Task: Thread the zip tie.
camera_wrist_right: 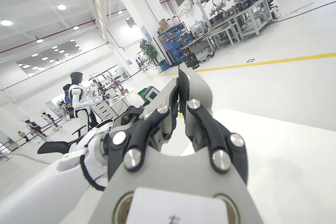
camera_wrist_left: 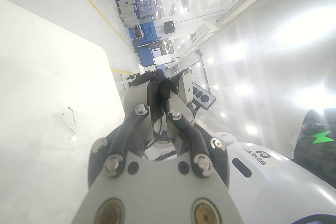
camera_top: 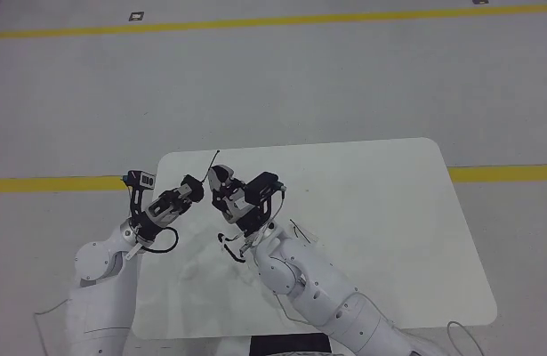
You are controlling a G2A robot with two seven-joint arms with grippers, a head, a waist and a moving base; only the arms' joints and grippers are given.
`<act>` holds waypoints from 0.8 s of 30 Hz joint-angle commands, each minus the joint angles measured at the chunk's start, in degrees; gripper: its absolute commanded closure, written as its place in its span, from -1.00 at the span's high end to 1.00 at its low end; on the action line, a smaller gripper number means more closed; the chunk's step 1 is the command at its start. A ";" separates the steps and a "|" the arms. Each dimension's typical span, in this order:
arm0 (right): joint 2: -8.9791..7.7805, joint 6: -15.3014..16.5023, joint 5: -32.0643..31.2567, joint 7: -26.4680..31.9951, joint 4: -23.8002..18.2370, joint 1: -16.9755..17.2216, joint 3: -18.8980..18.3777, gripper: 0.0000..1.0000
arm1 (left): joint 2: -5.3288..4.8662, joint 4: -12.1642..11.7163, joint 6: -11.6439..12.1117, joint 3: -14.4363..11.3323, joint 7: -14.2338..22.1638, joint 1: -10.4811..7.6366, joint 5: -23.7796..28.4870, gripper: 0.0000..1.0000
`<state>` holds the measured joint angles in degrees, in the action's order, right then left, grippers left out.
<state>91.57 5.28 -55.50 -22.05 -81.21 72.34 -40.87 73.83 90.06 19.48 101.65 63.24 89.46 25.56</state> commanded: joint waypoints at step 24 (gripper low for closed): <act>1.26 -0.18 -1.94 -0.51 1.84 -0.03 -0.49 -1.00 | 0.00 0.00 0.00 0.00 0.00 0.00 0.00 -1.00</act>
<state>92.80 5.14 -57.33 -22.58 -79.41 72.31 -41.33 73.83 90.06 19.48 101.65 63.24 89.46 25.56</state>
